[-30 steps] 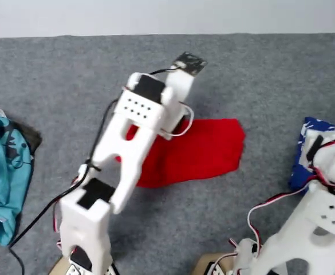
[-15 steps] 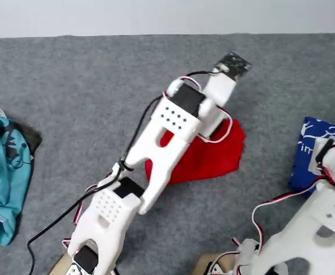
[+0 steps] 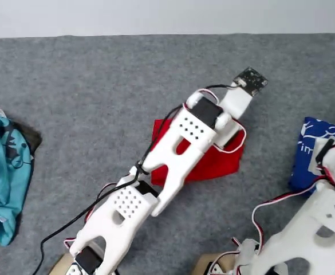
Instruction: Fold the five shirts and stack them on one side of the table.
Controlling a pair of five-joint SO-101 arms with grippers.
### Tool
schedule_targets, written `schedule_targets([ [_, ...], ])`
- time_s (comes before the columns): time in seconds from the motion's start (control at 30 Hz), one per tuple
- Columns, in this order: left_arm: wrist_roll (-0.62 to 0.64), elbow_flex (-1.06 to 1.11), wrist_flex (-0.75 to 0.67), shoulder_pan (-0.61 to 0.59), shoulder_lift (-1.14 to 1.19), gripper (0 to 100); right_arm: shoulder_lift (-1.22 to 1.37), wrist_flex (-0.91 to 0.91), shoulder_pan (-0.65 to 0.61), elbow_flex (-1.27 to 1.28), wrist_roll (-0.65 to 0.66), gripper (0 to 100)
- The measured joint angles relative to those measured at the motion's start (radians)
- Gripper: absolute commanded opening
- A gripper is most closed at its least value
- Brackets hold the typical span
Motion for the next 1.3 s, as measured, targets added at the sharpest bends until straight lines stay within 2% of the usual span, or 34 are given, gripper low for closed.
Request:
schedule_targets([
  [0.27,0.028,-0.074,-0.04,0.005,0.031,18,0.0,0.0,0.0,0.0,0.0,3.9],
  [0.5,0.048,-0.167,-0.009,0.005,0.031,21,0.0,0.0,0.0,0.0,0.0,3.9],
  [0.63,0.044,-0.219,0.041,-0.014,0.015,19,0.0,0.0,0.0,0.002,0.0,3.9],
  [0.77,0.014,-0.226,0.049,-0.098,-0.043,8,0.0,0.0,-0.011,0.072,0.0,3.9],
  [0.87,-0.038,-0.226,0.051,-0.186,-0.104,1,0.0,0.0,-0.077,0.149,0.0,3.9],
  [0.97,-0.101,-0.216,0.052,-0.258,-0.178,1,0.0,-0.025,-0.176,0.215,-0.002,3.9],
  [1.13,-0.161,-0.055,0.052,-0.351,-0.358,1,0.02,-0.236,-0.325,0.354,-0.057,3.9],
  [1.3,-0.193,0.207,0.052,-0.454,-0.601,1,0.187,-0.442,-0.419,0.408,-0.071,3.9],
])
